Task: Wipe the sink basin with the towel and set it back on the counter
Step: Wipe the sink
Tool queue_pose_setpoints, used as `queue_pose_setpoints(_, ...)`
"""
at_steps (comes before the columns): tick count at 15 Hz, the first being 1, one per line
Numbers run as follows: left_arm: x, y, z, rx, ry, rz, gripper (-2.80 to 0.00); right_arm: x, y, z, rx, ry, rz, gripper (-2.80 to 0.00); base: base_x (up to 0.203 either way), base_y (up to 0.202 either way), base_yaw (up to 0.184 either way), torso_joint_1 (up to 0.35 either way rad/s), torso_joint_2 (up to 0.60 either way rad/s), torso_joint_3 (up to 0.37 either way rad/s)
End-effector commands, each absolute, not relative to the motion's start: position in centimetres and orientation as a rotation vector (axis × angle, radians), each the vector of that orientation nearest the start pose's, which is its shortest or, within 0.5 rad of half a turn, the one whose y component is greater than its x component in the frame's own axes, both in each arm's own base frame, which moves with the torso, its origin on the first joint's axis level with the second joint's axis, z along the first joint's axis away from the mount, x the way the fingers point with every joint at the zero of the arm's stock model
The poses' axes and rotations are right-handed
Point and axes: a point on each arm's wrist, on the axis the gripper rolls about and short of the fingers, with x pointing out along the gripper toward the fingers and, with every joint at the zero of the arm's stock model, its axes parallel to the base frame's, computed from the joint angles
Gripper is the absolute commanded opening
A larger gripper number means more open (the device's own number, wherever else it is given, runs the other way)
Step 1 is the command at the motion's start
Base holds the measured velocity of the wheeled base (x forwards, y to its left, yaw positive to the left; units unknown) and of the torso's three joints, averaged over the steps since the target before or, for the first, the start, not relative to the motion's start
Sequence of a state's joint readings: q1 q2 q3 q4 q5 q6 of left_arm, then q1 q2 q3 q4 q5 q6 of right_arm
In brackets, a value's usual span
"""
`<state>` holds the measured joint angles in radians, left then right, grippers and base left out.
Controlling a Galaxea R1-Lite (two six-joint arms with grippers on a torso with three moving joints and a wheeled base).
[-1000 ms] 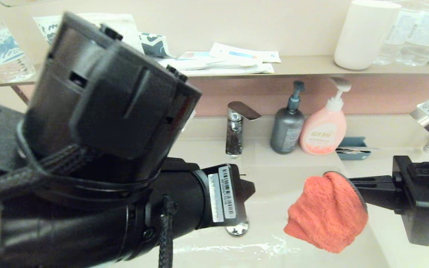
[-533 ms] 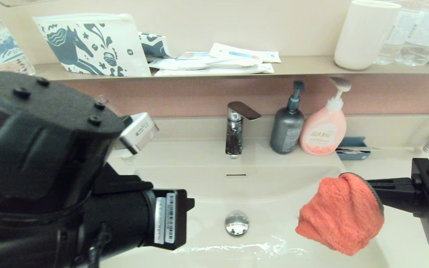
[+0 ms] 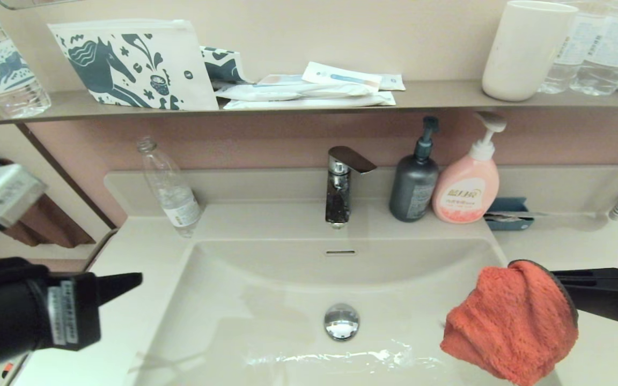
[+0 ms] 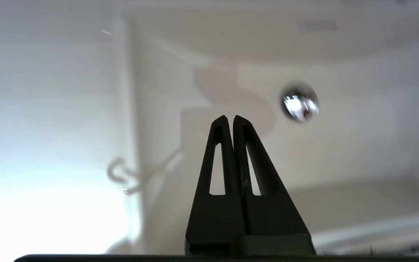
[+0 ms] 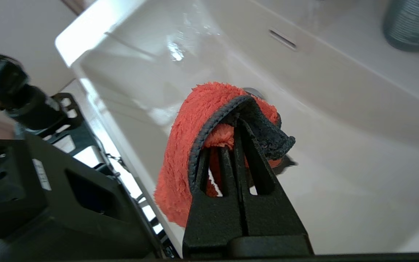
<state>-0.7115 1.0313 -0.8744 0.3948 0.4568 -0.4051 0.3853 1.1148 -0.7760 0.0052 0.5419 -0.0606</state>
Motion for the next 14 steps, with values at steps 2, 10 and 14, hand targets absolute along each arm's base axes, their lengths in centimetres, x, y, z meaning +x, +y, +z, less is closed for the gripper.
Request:
queue_pose_setpoints(2,6.1,-2.3,26.7,-0.228,0.319,0.015,-2.80,13.1,6.5,24.8,-0.024,0.334,0.878,-2.80,0.000,0.000,0.000,0.000,0.00,0.000)
queue_pose_setpoints(10,-2.7,1.4,26.3,-0.295,-0.017,0.335,-2.80,12.8,6.3,24.8,0.052,0.360,0.834,-2.80,0.000,0.000,0.000,0.000,0.00,0.000)
queue_pose_setpoints(14,-6.1,1.3,23.8,-0.193,-0.096,0.410,-2.80,12.5,6.8,24.3,0.069,0.386,0.843,-2.80,0.000,0.000,0.000,0.000,0.00,0.000)
